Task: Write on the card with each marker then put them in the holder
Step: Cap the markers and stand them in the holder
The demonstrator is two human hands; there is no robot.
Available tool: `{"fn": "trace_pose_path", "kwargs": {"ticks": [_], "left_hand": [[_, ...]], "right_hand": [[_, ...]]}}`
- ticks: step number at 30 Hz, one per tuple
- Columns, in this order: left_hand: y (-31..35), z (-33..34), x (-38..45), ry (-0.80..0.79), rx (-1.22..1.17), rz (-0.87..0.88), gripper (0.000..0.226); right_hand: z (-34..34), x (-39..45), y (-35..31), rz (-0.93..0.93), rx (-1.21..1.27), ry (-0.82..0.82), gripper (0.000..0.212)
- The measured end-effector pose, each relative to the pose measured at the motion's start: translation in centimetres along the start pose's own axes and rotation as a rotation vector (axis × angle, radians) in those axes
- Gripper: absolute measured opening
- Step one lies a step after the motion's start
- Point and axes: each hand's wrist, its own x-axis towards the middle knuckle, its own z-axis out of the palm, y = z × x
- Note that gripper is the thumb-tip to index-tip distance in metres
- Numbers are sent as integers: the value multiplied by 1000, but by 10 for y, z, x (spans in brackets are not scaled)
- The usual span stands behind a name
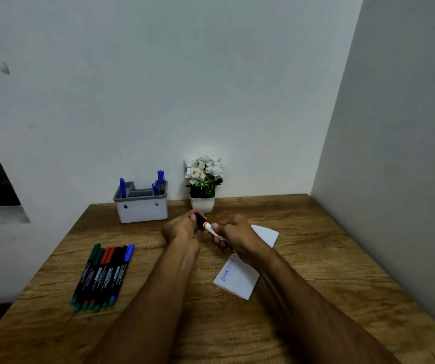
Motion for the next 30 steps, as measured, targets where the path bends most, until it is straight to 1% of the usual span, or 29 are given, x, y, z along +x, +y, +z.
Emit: {"fn": "trace_pose_path", "kwargs": {"ticks": [2, 3, 5, 6, 7, 8, 10, 13, 15, 16, 18, 20, 22, 24, 27, 28, 30], "left_hand": [[-6, 1, 1, -21, -5, 0, 37], [-4, 1, 1, -5, -29, -5, 36], [7, -6, 7, 122, -91, 5, 29], [11, -11, 15, 175, -76, 48, 24], [15, -14, 18, 172, -18, 103, 20], [16, -16, 19, 128, 74, 164, 17], [10, -17, 17, 45, 352, 283, 11], [-2, -22, 17, 12, 772, 518, 20], [-7, -26, 21, -17, 978, 680, 21], [-10, -28, 23, -47, 1061, 731, 21], [-17, -29, 21, -107, 1194, 769, 18], [-23, -31, 22, -131, 1270, 774, 18], [-25, -33, 23, -146, 1296, 786, 22], [-25, -34, 22, -153, 1319, 822, 24], [-23, -35, 11, -157, 1371, 948, 9], [-23, -36, 7, -200, 1367, 998, 17], [-24, -41, 1, -382, 1370, 1061, 40]], "right_hand": [[-4, -1, 3, 30, 13, -27, 35], [-7, -2, 5, 59, 26, -47, 35], [-17, -4, 11, 130, 63, -87, 32], [-22, -4, 15, 159, 83, -78, 31], [-28, -5, 19, 179, 111, -55, 31], [-32, -6, 22, 190, 161, -33, 30], [-36, -9, 22, 168, 239, -3, 28], [-37, -12, 16, 67, 258, 55, 27], [-41, -13, 15, 21, 292, 74, 28], [-43, -14, 15, -1, 309, 77, 27], [-45, -16, 15, -38, 336, 91, 23], [-47, -18, 15, -67, 398, 116, 16], [-48, -18, 16, -96, 451, 121, 24], [-48, -18, 16, -110, 481, 94, 27], [-52, -16, 15, -103, 596, 74, 30], [-54, -14, 17, -111, 627, 74, 30], [-56, -13, 22, -121, 653, 81, 29]]}}
